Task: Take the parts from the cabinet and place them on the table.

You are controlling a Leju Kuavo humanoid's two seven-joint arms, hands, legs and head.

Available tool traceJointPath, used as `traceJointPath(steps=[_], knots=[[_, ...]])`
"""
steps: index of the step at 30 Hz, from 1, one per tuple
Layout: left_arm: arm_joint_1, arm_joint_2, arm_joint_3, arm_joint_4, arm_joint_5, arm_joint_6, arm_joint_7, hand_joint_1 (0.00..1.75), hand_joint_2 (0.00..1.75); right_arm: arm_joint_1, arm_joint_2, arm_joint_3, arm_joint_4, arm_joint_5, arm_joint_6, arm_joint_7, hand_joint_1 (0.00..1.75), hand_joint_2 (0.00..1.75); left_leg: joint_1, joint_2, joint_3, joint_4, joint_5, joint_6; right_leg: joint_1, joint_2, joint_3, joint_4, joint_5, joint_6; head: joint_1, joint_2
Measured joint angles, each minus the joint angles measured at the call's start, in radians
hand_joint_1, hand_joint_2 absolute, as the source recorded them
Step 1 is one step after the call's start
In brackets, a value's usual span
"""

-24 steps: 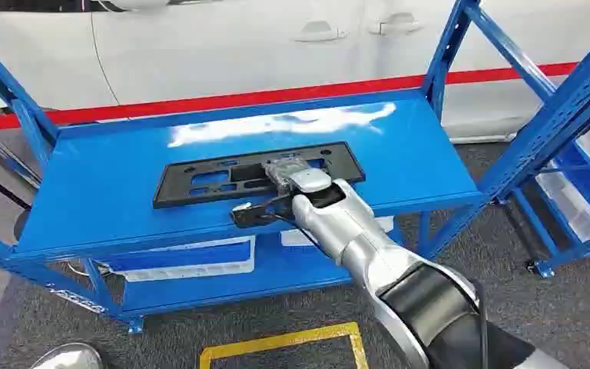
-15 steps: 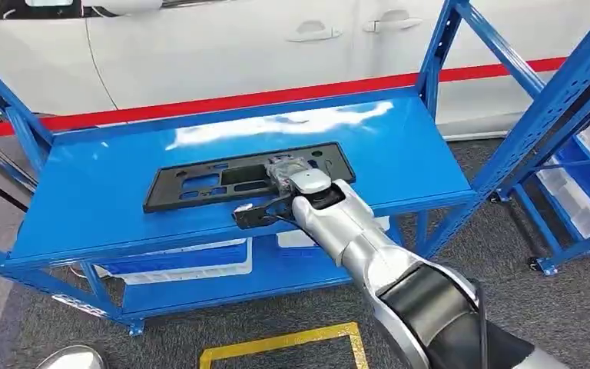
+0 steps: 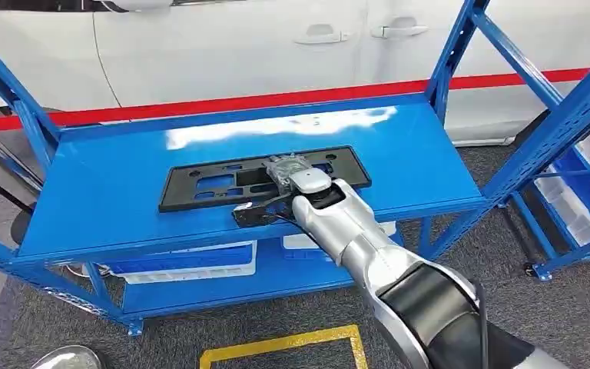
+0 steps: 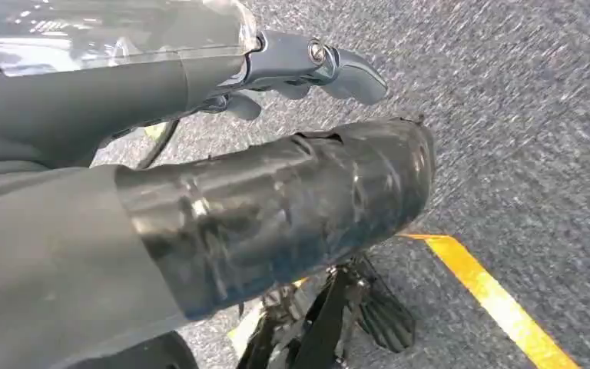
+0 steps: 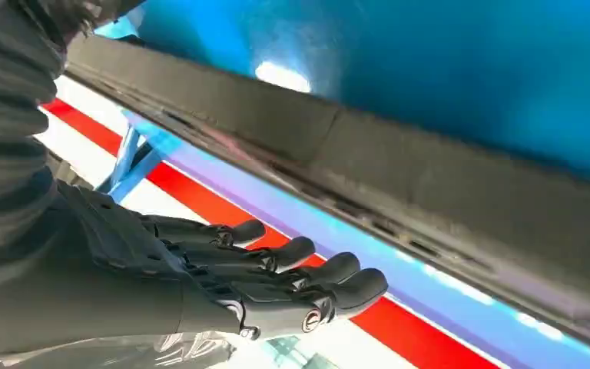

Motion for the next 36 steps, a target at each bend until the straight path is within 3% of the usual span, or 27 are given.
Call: traceJointPath(steps=[2,3,4,8,10,12,13,14,15,16,18,19,23,24,25,28,29,30,31,33,34,35,36], knots=[[0.0,0.0,0.0,0.001,0.0,0.0,0.0,0.0,0.0,-0.004,0.0,-0.002,0.0,0.0,0.0,0.003,0.0,1.75,0.001,-0.001,0.003,0.014,-0.012,-0.007,-0.005,-0.002,0.076,-0.162,0.096,0.001,0.0,0.0],[0.001,0.0,0.0,0.002,0.0,0.0,0.0,0.0,0.0,-0.006,0.0,-0.002,0.0,0.0,-0.001,0.003,0.0,1.75,0.001,-0.002,0.001,0.024,-0.021,-0.012,-0.007,-0.004,0.11,-0.245,0.121,-0.001,0.0,0.0],[0.0,0.0,0.0,0.002,0.0,0.0,0.001,0.0,0.0,-0.007,0.0,-0.003,0.0,0.0,-0.002,0.003,0.0,1.75,-0.005,-0.003,-0.005,0.033,-0.027,-0.02,0.001,-0.003,0.121,-0.26,0.101,-0.002,0.0,0.0],[-0.001,-0.001,0.0,0.002,-0.002,0.0,0.002,0.0,0.0,-0.005,0.002,-0.003,-0.001,0.005,-0.003,0.004,0.0,1.75,-0.003,-0.003,-0.002,0.029,-0.027,-0.035,-0.002,0.002,0.125,-0.264,0.105,-0.025,0.0,0.0],[0.0,-0.004,0.0,0.003,-0.002,-0.001,0.002,0.0,0.0,-0.008,0.003,-0.006,-0.004,0.009,-0.003,0.005,0.0,1.75,0.0,-0.001,-0.015,0.07,-0.058,-0.045,-0.005,0.001,0.136,-0.272,0.105,-0.035,-0.001,0.0],[-0.001,-0.003,0.0,0.003,-0.003,0.0,0.002,0.0,0.0,-0.011,0.004,-0.006,-0.004,0.009,-0.003,0.005,0.0,1.75,0.001,-0.001,-0.093,0.228,-0.134,-0.054,-0.003,0.0,0.139,-0.272,0.101,-0.042,-0.001,0.0],[-0.001,-0.003,0.0,0.003,-0.003,0.0,0.002,0.0,0.0,-0.009,0.004,-0.006,-0.004,0.009,-0.003,0.005,0.0,1.75,0.001,-0.001,-0.13,0.296,-0.154,-0.056,-0.002,-0.001,0.139,-0.272,0.101,-0.043,0.0,0.0],[0.0,-0.003,0.0,0.003,-0.003,0.0,0.002,0.0,0.0,-0.007,0.004,-0.006,-0.004,0.009,-0.003,0.005,0.0,1.75,0.001,-0.001,-0.154,0.332,-0.154,-0.055,-0.001,0.0,0.14,-0.271,0.099,-0.045,-0.001,0.0],[0.002,-0.004,0.0,0.003,-0.003,0.0,0.003,0.0,0.0,-0.006,0.004,-0.006,-0.004,0.009,-0.003,0.005,0.0,1.75,0.001,-0.001,-0.152,0.315,-0.128,-0.052,0.0,0.001,0.143,-0.271,0.098,-0.045,-0.001,0.0],[0.003,-0.005,0.0,0.004,-0.003,0.0,0.003,0.0,0.0,-0.006,0.004,-0.006,-0.004,0.009,-0.003,0.005,0.0,1.75,0.0,-0.001,-0.126,0.254,-0.083,-0.047,0.002,0.003,0.147,-0.271,0.095,-0.045,-0.001,0.0],[0.002,-0.005,0.0,0.004,-0.003,0.0,0.003,0.0,0.0,-0.009,0.005,-0.008,-0.005,0.009,-0.003,0.005,0.0,1.75,-0.003,-0.001,-0.043,0.072,0.014,-0.029,0.005,0.003,0.16,-0.272,0.088,-0.044,0.0,0.0],[0.002,-0.001,0.0,0.004,-0.003,0.0,0.002,0.0,0.0,-0.01,0.006,-0.01,-0.006,0.009,-0.003,0.005,0.0,1.75,-0.008,-0.001,-0.025,0.046,-0.004,-0.023,0.006,0.002,0.161,-0.276,0.087,-0.043,0.0,0.0],[-0.002,-0.002,0.0,0.004,-0.003,0.0,0.002,0.0,0.0,-0.011,0.006,-0.011,-0.006,0.009,-0.003,0.005,0.0,1.75,-0.015,-0.001,-0.016,0.015,0.0,-0.013,0.006,0.001,0.164,-0.289,0.092,-0.025,-0.001,0.0],[0.0,-0.004,0.0,0.004,-0.003,0.0,0.002,0.0,0.0,-0.012,0.006,-0.013,-0.007,0.009,-0.003,0.005,0.0,1.75,0.002,0.001,-0.002,-0.008,0.01,-0.007,0.009,0.0,0.164,-0.283,0.084,-0.018,0.0,0.0],[0.001,-0.005,0.0,0.004,-0.003,0.0,0.002,0.0,0.0,-0.013,0.006,-0.014,-0.007,0.009,-0.003,0.005,0.0,1.75,-0.002,0.003,0.004,-0.016,0.012,-0.006,0.008,0.0,0.154,-0.263,0.069,-0.015,0.0,0.0],[0.0,-0.005,0.0,0.004,-0.004,0.0,0.002,0.0,0.0,-0.012,0.005,-0.014,-0.006,0.009,-0.003,0.005,0.0,1.75,-0.002,0.004,0.004,-0.013,0.009,0.005,0.004,0.001,0.043,-0.036,-0.033,-0.008,0.0,0.0],[0.0,-0.005,0.0,0.004,-0.004,0.0,0.002,0.0,0.0,-0.008,0.004,-0.014,-0.006,0.009,-0.003,0.005,0.0,1.75,-0.002,0.004,0.005,-0.012,0.007,0.005,0.003,0.0,0.014,0.012,-0.041,-0.005,0.0,0.0],[0.0,-0.005,0.0,0.004,-0.004,0.0,0.002,0.0,0.0,-0.005,0.003,-0.014,-0.006,0.009,-0.003,0.005,0.0,1.75,-0.001,0.003,0.006,-0.01,0.005,0.004,0.001,0.0,0.007,0.013,-0.025,-0.002,0.0,0.0],[0.0,-0.006,0.0,0.004,-0.005,-0.002,0.002,0.0,0.0,-0.005,0.003,-0.014,-0.006,0.011,-0.003,0.006,0.0,1.75,-0.001,0.002,0.007,-0.005,0.0,0.002,-0.003,0.0,0.024,-0.032,0.013,0.0,0.0,0.0],[0.001,-0.006,0.0,0.004,-0.005,-0.004,0.002,0.0,0.0,-0.009,0.003,-0.015,-0.006,0.012,-0.003,0.006,0.0,1.75,0.001,0.001,0.008,0.012,-0.013,-0.007,-0.009,-0.004,0.105,-0.209,0.111,0.001,0.0,0.0],[0.001,-0.006,0.0,0.004,-0.006,-0.005,0.003,0.0,0.0,-0.01,0.003,-0.016,-0.006,0.012,-0.003,0.006,0.0,1.75,0.001,0.001,0.005,0.02,-0.02,-0.011,-0.01,-0.004,0.122,-0.256,0.112,0.0,0.0,0.0],[-0.001,-0.006,0.0,0.004,-0.006,-0.006,0.004,0.0,0.0,-0.011,0.004,-0.016,-0.006,0.012,-0.003,0.006,0.0,1.75,-0.009,-0.001,-0.004,0.037,-0.026,-0.021,-0.005,-0.003,0.133,-0.269,0.099,-0.006,0.0,0.0],[-0.001,-0.007,0.0,0.003,-0.008,-0.01,0.007,0.0,0.0,-0.01,0.004,-0.018,-0.006,0.014,-0.003,0.006,0.0,1.75,-0.006,-0.002,-0.005,0.029,-0.023,-0.025,-0.003,-0.001,0.13,-0.261,0.099,-0.01,0.0,0.0]])
